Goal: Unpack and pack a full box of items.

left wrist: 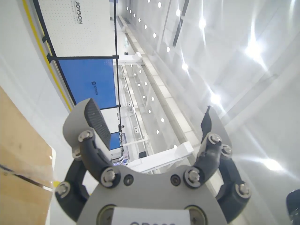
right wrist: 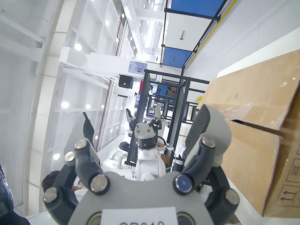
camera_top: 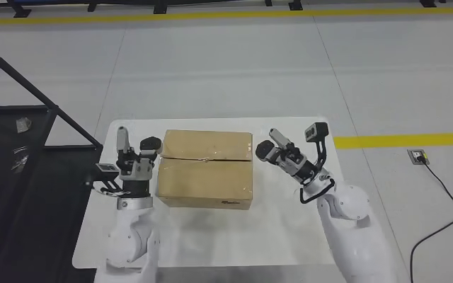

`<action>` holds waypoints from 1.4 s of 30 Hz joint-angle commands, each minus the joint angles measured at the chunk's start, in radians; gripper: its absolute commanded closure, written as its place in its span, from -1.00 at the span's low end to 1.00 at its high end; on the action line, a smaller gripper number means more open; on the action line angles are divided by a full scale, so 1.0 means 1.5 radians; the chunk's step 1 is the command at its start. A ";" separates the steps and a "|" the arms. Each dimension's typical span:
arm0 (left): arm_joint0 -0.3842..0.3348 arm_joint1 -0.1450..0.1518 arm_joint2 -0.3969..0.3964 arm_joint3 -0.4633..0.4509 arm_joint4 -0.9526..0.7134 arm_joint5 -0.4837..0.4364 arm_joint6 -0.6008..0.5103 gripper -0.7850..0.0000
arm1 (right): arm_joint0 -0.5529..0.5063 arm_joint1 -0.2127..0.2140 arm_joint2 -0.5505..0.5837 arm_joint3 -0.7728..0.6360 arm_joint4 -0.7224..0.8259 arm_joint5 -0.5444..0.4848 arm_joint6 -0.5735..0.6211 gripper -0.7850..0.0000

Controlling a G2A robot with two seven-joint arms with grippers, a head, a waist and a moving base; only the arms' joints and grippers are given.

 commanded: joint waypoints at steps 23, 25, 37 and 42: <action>-0.073 0.037 -0.101 0.344 0.049 -0.046 -0.139 -1.00 | 0.298 -0.066 -0.236 0.432 -0.009 0.040 0.026 -1.00; -0.074 0.037 -0.093 0.345 0.046 -0.041 -0.144 -1.00 | 0.299 -0.065 -0.240 0.439 -0.025 0.047 0.027 -1.00; -0.047 0.038 -0.055 0.325 0.036 -0.040 -0.150 -1.00 | 0.276 -0.067 -0.235 0.425 -0.012 0.013 0.031 -1.00; -0.035 0.037 -0.039 0.317 0.021 -0.040 -0.144 -1.00 | 0.275 -0.083 -0.260 0.438 0.015 0.000 0.018 -1.00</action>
